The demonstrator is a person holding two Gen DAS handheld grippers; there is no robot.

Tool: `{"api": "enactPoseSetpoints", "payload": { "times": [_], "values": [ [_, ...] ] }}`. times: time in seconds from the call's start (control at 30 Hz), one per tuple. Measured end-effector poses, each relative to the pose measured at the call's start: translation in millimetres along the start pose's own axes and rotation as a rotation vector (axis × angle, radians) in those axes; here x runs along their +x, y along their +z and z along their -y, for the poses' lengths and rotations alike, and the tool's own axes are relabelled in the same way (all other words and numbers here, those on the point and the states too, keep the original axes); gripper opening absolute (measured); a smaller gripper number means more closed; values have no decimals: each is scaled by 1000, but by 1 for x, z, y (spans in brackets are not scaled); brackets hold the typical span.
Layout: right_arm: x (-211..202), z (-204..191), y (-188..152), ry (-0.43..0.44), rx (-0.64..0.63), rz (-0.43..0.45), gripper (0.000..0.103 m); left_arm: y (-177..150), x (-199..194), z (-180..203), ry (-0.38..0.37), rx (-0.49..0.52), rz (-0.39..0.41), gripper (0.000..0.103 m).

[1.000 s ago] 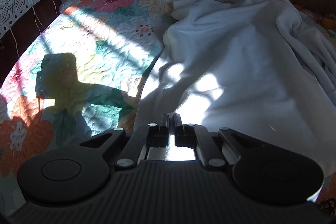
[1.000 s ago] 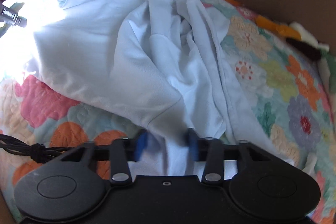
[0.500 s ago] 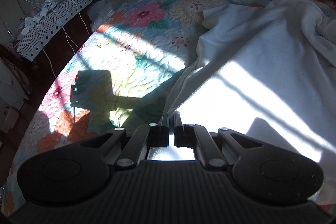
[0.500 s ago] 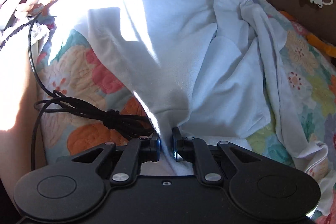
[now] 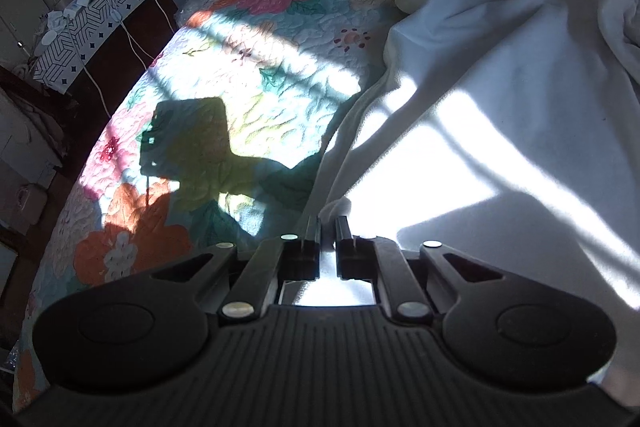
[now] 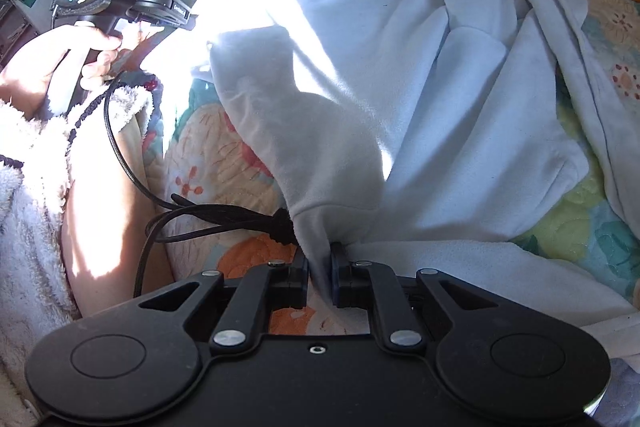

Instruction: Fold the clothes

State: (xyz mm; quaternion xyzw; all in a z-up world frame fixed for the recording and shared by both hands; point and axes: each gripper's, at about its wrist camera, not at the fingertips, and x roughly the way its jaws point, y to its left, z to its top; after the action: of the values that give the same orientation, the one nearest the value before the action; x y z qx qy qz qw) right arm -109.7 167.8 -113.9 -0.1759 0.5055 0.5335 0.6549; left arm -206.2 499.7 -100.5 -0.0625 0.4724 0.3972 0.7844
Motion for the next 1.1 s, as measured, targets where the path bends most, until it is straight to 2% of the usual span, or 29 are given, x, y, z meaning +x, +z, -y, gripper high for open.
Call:
{"api": "enactPoseSetpoints", "payload": {
  "times": [0.07, 0.13, 0.2, 0.27, 0.33, 0.43, 0.5, 0.57, 0.6, 0.63, 0.73, 0.83, 0.9, 0.97, 1.03, 1.1],
  "values": [
    [-7, 5, 2, 16, 42, 16, 24, 0, -7, 2, -37, 19, 19, 18],
    [-20, 9, 4, 35, 87, 45, 29, -2, -21, 1, -113, 25, 41, 33],
    [-37, 10, 5, 48, 115, 83, 40, -4, -36, -2, -190, 14, 52, 35],
    [-58, 8, 5, 51, 123, 126, 49, -8, -57, -4, -277, -3, 73, 42],
    [-80, 8, 5, 46, 128, 162, 53, -10, -76, -2, -355, -1, 98, 46],
    [-112, 18, 5, 23, 175, 188, 56, -10, -106, 14, -456, 45, 131, 48],
    [-131, 27, 5, 35, 271, 180, 56, -10, -125, 28, -508, 99, 144, 50],
    [-148, 31, -2, 146, 358, 154, 56, -15, -148, 36, -568, 152, 175, 60],
    [-159, 26, -7, 206, 358, 165, 56, -17, -158, 38, -597, 173, 192, 69],
    [-167, 20, -11, 227, 351, 171, 56, -19, -167, 38, -622, 187, 201, 75],
    [-178, 6, -17, 193, 329, 171, 61, -18, -178, 42, -656, 203, 202, 78],
    [-176, 17, -17, 152, 344, 183, 63, -14, -163, 61, -686, 208, 160, 78],
    [-160, 33, -11, 107, 376, 193, 66, -11, -145, 80, -724, 213, 117, 78],
    [-134, 62, -4, 16, 424, 182, 67, -9, -125, 104, -767, 227, 74, 76],
    [-105, 91, 4, -81, 490, 172, 67, -10, -114, 127, -745, 268, 81, 73],
    [-83, 118, 10, -79, 587, 175, 66, -10, -109, 146, -720, 321, 118, 70]
  ]
}}
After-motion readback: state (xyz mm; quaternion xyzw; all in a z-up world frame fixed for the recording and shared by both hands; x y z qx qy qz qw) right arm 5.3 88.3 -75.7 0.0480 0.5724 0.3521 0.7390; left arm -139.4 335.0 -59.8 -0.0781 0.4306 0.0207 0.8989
